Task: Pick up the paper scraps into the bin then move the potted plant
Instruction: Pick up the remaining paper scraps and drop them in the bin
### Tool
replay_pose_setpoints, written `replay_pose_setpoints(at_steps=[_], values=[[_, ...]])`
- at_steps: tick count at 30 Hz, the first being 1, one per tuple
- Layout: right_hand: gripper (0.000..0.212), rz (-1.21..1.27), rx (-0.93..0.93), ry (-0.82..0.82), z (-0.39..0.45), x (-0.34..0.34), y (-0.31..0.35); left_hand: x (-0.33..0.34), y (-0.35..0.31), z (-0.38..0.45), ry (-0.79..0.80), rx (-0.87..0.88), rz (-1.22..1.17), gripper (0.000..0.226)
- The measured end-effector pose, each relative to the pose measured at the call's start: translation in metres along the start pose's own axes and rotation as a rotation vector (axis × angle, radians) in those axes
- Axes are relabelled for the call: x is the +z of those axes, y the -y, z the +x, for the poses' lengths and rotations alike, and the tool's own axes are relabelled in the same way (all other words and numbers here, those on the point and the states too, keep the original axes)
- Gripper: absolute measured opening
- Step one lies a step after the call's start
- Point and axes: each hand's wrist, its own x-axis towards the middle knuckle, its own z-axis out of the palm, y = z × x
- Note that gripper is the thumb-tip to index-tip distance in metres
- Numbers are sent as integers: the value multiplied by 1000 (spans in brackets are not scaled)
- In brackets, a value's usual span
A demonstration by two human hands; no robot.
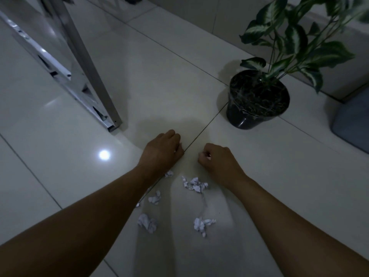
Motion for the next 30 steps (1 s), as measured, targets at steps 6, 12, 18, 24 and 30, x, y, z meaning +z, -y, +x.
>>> replay_pose_setpoints(at_steps=[6,12,18,24,30], values=[[28,185,162,-95,-29,-30,5,-16,-25,18,261,-172,-124,26],[29,451,304,-183,-59,-98,10,-61,-88,39,92,-72,-400,34],[32,798,366,-310,-82,-180,-3,-111,-174,84,41,66,-504,34],[33,822,394,-599,-80,-275,-38,-149,-275,150,64,307,-506,30],[21,669,400,-858,-58,-386,-91,-143,-373,225,-28,328,-531,31]])
